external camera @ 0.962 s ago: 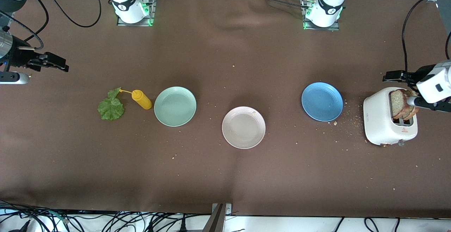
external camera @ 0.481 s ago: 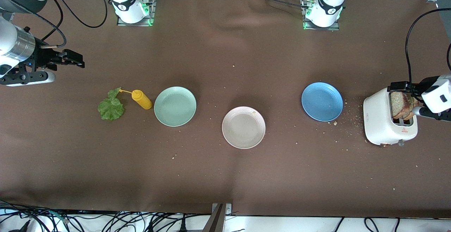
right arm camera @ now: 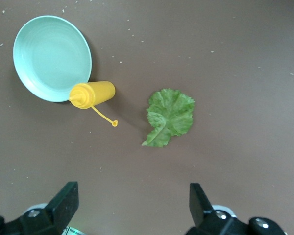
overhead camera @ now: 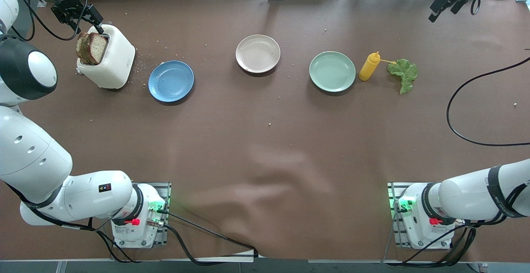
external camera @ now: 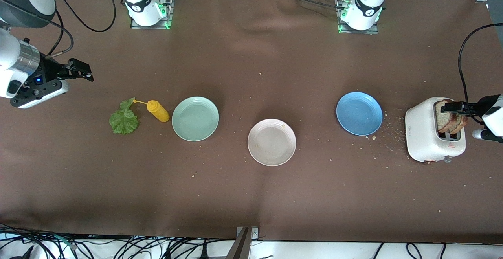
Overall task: Make sandwich in beige plate with both arms
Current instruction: 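Reach the left gripper to the toaster while the right gripper reaches the mustard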
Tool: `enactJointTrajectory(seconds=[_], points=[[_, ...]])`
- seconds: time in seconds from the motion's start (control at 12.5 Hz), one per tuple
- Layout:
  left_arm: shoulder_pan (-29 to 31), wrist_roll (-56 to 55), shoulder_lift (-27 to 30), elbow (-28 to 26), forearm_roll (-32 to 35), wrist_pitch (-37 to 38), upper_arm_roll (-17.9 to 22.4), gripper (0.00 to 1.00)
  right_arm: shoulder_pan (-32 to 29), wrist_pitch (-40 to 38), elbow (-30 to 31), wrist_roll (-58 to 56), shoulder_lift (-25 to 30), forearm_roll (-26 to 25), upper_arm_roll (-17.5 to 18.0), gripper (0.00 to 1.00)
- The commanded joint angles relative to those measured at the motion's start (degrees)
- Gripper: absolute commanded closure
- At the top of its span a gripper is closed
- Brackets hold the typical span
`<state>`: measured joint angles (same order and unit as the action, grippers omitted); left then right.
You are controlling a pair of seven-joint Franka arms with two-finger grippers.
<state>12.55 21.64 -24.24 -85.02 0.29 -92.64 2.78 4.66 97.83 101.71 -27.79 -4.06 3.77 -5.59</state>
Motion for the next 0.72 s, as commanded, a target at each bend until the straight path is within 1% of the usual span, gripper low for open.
enactJointTrajectory(seconds=[0.0, 0.08, 0.16, 0.24, 0.4, 0.48, 0.64], points=[[0.2, -0.98, -1.33, 1.87, -0.64, -0.52, -0.23, 0.0, -0.17, 2.28, 5.07, -5.6, 1.25, 5.19, -2.4, 0.0], [0.11, -1.86, -1.33, 1.96, -0.64, -0.87, -0.32, 0.0, -0.26, 2.46, 5.94, -9.18, 1.08, 5.89, -3.36, 0.0], [0.02, -2.65, -1.42, 1.96, -0.72, -0.88, -0.32, 0.0, -0.26, 3.5, 6.39, -13.3, 0.9, 8.42, -4.33, 0.0], [0.02, -2.92, -1.42, 1.96, -0.64, -0.88, -0.32, 0.0, -0.26, 5.69, 6.57, -17.95, -0.06, 10.36, -4.51, 0.0], [0.02, -3.45, -1.6, 1.87, -0.64, -1.14, -0.41, 0.0, -0.26, 11.14, 7.61, -30.86, -2.78, 14.22, -6.17, 0.0], [-0.07, -3.71, -1.51, 1.79, -0.72, -3.32, -0.41, 0.0, -0.26, 11.77, 8.06, -37.8, -3.92, 18.6, -7.92, 0.0], [-0.07, -4.68, -1.42, 0.73, -0.72, -4.3, -0.5, 0.0, -0.26, 12.04, 8.59, -50.11, -6.99, 28.17, -9.52, 0.0]])
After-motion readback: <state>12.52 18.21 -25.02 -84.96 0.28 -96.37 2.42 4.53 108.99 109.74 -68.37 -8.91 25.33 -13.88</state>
